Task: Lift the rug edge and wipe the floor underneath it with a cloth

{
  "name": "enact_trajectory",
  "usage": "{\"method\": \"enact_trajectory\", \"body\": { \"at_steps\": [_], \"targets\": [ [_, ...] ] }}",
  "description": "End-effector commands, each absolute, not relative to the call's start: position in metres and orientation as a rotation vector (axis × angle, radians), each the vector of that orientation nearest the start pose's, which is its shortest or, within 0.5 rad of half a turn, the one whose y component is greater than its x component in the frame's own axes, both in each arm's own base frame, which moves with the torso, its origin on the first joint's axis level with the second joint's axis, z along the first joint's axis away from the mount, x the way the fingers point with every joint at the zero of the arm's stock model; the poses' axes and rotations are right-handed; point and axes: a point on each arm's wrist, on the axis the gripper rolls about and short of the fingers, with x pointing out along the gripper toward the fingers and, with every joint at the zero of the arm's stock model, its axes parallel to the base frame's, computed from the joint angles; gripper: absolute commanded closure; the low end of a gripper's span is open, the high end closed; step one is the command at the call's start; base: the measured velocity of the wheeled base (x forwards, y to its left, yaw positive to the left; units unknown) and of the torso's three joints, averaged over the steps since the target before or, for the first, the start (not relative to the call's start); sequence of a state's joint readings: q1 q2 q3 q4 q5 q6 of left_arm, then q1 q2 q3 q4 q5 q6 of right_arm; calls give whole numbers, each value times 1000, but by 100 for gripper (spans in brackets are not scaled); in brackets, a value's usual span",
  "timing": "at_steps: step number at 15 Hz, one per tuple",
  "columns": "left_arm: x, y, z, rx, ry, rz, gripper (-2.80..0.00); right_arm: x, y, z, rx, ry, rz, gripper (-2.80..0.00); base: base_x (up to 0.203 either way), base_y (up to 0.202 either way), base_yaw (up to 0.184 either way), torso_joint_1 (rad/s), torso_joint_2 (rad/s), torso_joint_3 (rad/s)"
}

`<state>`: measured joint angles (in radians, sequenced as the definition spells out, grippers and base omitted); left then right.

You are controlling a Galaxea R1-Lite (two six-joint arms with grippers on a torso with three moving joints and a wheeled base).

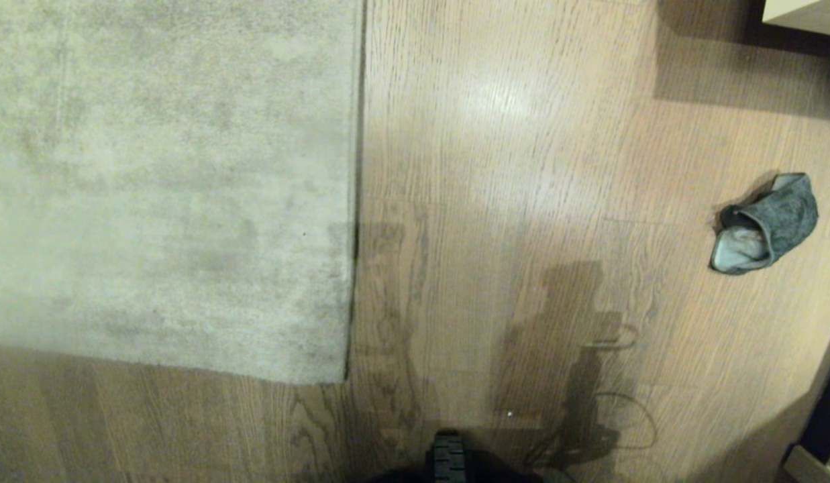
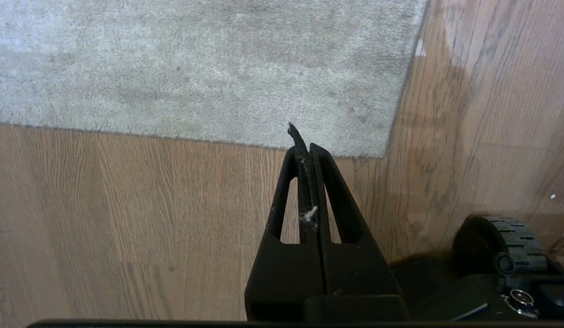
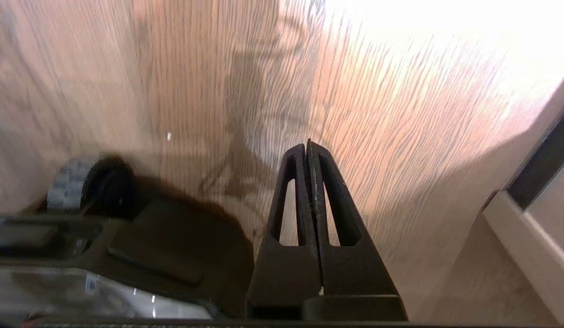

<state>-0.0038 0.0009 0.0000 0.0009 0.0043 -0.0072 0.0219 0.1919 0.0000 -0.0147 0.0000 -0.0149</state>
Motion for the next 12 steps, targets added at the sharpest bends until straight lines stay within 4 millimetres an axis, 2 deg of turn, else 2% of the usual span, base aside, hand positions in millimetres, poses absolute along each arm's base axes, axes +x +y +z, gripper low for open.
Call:
{"method": "enact_trajectory", "body": {
  "at_steps": [1, 4, 12],
  "targets": [
    [-23, 0, 75, -8, 2, 0, 0, -16, 0, 79, -16, 73, 13, 0, 0, 0, 0, 0, 0, 0],
    [-23, 0, 75, -8, 2, 1, 0, -22, 0, 77, -15, -9, 8, 0, 0, 0, 0, 0, 0, 0],
    [-23, 0, 75, -8, 2, 0, 0, -23, 0, 77, -15, -15, 8, 0, 0, 0, 0, 0, 0, 0]
  ]
}}
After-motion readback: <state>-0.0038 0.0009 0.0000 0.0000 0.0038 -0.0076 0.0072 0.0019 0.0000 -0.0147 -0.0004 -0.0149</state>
